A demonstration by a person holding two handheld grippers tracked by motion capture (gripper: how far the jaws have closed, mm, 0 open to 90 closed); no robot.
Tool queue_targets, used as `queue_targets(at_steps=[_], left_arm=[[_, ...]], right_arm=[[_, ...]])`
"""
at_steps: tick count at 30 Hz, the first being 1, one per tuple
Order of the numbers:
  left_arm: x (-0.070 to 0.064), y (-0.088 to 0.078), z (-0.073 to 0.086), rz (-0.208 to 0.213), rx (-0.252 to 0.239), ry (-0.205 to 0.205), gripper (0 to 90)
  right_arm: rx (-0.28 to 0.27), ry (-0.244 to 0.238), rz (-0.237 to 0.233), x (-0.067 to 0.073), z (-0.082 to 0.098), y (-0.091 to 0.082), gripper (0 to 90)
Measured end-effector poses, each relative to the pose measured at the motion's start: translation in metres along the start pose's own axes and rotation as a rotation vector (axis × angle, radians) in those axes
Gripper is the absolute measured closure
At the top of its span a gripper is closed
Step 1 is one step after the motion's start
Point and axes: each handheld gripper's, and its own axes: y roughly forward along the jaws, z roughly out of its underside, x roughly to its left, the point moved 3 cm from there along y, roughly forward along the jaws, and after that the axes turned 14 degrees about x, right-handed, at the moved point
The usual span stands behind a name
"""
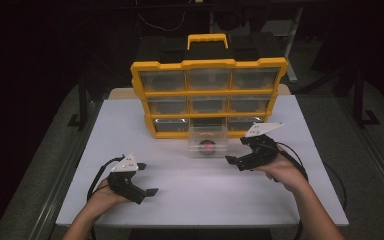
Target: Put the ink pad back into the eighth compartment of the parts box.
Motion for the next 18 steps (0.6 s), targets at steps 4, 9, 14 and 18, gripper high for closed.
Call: queue_targets(at_steps=[4, 9, 14, 18], left_arm=[[0.0, 0.0, 0.0, -0.001, 0.003, 0.004, 0.0], [0.0, -0.001, 0.001, -0.001, 0.004, 0.007, 0.0], [-0.001, 0.0, 0.001, 0.001, 0.008, 0.005, 0.0], [-0.001, 0.0, 0.002, 0.0, 0.007, 0.006, 0.0]], right_arm=[[-0.006, 0.008, -0.008, 0.002, 0.01, 0.004, 11.0], [0.002, 0.012, 0.004, 0.004, 0.019, 0.009, 8.9], [0.003, 0.026, 0.019, 0.004, 0.031, 0.013, 7.0], [0.007, 0.022, 0.031, 0.005, 0.04, 0.015, 5.9]])
